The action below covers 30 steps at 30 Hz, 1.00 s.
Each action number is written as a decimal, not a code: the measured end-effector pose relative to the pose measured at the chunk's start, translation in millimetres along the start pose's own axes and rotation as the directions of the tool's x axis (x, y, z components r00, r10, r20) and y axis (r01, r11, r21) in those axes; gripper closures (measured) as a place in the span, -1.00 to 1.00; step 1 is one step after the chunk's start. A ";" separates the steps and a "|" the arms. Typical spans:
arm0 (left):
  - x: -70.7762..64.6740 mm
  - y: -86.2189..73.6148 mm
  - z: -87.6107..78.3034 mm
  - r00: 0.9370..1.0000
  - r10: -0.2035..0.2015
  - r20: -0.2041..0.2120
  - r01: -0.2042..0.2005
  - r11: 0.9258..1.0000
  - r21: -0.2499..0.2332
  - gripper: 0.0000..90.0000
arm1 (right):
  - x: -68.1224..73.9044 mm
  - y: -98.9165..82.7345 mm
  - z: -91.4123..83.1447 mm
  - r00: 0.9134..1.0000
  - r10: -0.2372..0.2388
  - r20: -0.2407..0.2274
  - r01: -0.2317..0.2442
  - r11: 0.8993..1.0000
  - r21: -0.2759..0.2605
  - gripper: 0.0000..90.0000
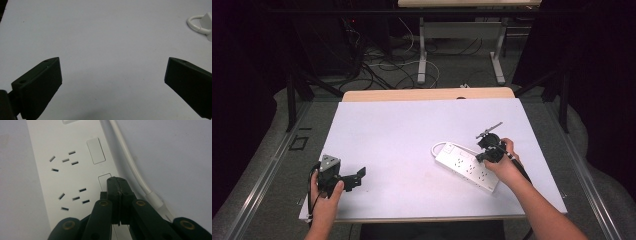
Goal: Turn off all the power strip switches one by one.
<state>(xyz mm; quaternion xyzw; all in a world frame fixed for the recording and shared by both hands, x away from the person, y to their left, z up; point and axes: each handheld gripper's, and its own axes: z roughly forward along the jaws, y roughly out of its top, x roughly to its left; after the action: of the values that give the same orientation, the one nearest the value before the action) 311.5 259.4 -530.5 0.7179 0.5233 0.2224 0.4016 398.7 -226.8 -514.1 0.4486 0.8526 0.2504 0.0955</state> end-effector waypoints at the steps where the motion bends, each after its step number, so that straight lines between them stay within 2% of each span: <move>1: 0.0 0.0 0.0 1.000 0.000 0.000 0.000 1.000 0.000 -0.98 | -0.2 2.7 -5.6 0.999 -0.023 0.029 0.020 0.994 0.109 1.00; 2: 0.0 0.0 0.0 1.000 0.000 0.000 0.000 1.000 0.000 -0.98 | 1.1 0.7 -1.9 1.000 0.004 0.029 -0.005 0.998 0.056 1.00; 5: -0.1 0.0 0.0 1.000 0.001 0.000 -0.001 1.000 0.000 -0.98 | 0.6 -0.3 -2.1 1.000 0.015 0.024 -0.017 0.999 0.047 1.00; 6: -0.1 0.0 0.0 1.000 0.001 0.000 -0.001 1.000 0.000 -0.98 | -1.3 -0.9 -3.1 1.000 -0.009 0.020 0.008 0.999 0.044 1.00; 11: -0.2 0.0 0.1 1.000 0.001 0.000 -0.001 1.000 0.001 -0.98 | -0.8 -1.0 -3.2 1.000 -0.007 0.021 0.006 0.999 0.043 1.00; 12: -0.1 0.0 0.2 1.000 0.001 0.000 -0.001 1.000 0.001 -0.98 | -1.0 -1.3 -3.4 1.000 0.000 0.009 0.000 0.999 0.047 1.00; 15: -0.1 0.1 0.0 1.000 0.002 0.000 -0.002 1.000 0.005 -0.98 | -0.7 -2.0 -2.7 1.000 0.016 0.012 -0.017 0.999 0.033 1.00; 20: -0.9 0.0 0.4 1.000 -0.006 -0.002 0.006 1.000 0.001 -0.98 | -1.5 -3.0 -1.7 1.000 0.015 -0.001 -0.015 1.000 0.013 1.00; 21: -0.3 0.1 0.2 1.000 0.001 0.000 -0.001 1.000 0.003 -0.98 | -1.4 -2.4 -3.0 1.000 0.012 0.007 -0.012 0.999 0.032 1.00; 22: -0.2 0.2 0.0 1.000 0.002 0.000 -0.002 1.000 0.005 -0.98 | -1.2 -2.8 -2.1 1.000 0.015 0.006 -0.015 1.000 0.018 1.00; 23: -0.1 0.2 0.0 1.000 0.002 0.000 -0.002 1.000 0.005 -0.98 | -1.1 -2.2 -3.0 1.000 0.011 0.010 -0.011 0.999 0.034 1.00; 28: -0.5 0.0 0.4 1.000 -0.002 -0.001 0.002 1.000 0.005 -0.98 | 0.7 -1.5 -3.0 1.000 -0.009 0.027 0.008 0.999 0.041 0.99; 30: -0.7 -0.1 0.6 1.000 -0.004 0.000 0.004 1.000 0.005 -0.98 | 1.2 -0.6 -2.4 0.999 0.001 0.037 -0.003 0.999 0.042 0.98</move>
<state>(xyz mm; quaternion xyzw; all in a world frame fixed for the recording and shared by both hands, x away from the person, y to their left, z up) 311.6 258.5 -530.8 0.7179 0.5252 0.2204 0.4003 396.7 -227.0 -512.3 0.4560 0.8553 0.2241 0.1017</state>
